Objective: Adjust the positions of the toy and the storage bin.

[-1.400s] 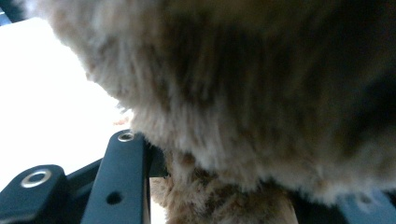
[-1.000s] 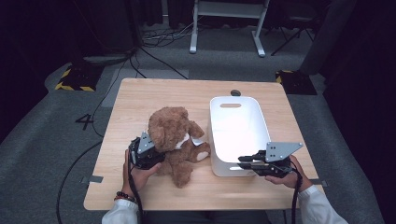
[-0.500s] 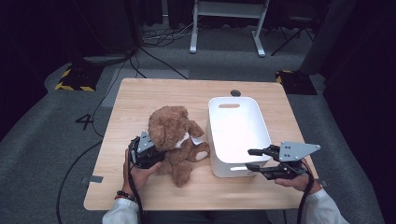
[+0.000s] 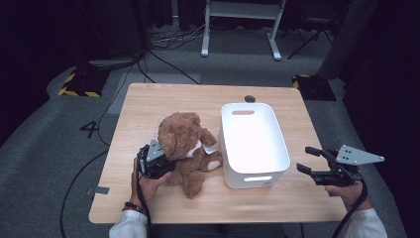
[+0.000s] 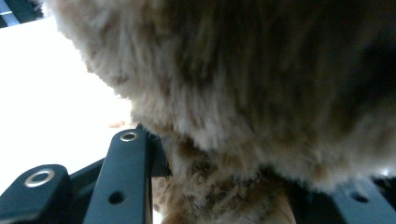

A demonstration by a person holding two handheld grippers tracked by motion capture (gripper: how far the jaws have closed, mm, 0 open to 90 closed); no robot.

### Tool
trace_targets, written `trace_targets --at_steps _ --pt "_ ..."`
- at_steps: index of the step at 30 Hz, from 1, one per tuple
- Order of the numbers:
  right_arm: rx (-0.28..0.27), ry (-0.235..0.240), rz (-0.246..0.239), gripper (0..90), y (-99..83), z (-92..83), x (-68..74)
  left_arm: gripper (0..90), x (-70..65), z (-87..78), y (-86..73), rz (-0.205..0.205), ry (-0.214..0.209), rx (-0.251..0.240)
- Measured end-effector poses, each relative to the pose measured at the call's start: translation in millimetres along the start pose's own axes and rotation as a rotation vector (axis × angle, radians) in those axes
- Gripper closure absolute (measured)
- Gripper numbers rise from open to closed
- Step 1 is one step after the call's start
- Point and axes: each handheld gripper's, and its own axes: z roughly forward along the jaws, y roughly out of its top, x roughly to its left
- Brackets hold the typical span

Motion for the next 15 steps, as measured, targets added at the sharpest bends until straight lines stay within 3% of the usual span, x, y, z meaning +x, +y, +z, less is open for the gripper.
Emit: trace_targets --at_steps 1,2,5,6,7,8,9,12,13,15 --pt "0.000 0.000 0.000 29.2 0.0 0.0 0.0 56.8 0.0 0.0 0.0 0.000 0.000 0.000" --pt "0.016 -0.012 0.016 27.5 -6.1 2.6 -3.6 56.8 4.2 -2.8 1.1 0.057 -0.004 0.044" --pt "0.078 -0.076 0.093 25.4 -36.3 17.7 -17.8 55.5 3.2 -1.2 1.5 0.033 -0.002 0.036" --pt "0.128 -0.098 0.119 24.4 -55.6 29.8 -25.4 55.4 2.2 -0.8 2.3 0.044 0.005 0.040" --pt "0.152 -0.114 0.123 24.4 -61.9 34.1 -27.8 55.4 0.5 0.6 2.2 0.026 0.002 0.023" --pt "0.152 -0.114 0.123 24.4 -61.9 34.1 -27.8 55.4 0.5 0.6 2.2 0.026 0.002 0.023" --pt "0.188 -0.115 0.163 25.4 -78.8 42.8 -35.1 55.4 0.3 0.9 2.6 0.031 0.001 0.027" --pt "0.207 -0.117 0.177 25.7 -89.6 47.5 -38.8 55.6 0.5 1.8 2.4 0.030 0.001 0.024" --pt "0.212 -0.099 0.205 25.7 -95.4 50.1 -41.2 56.5 0.9 2.6 2.3 0.028 -0.006 0.019" --pt "0.219 -0.101 0.199 25.5 -95.4 50.7 -41.3 57.0 1.1 2.9 2.1 0.022 -0.008 0.015"
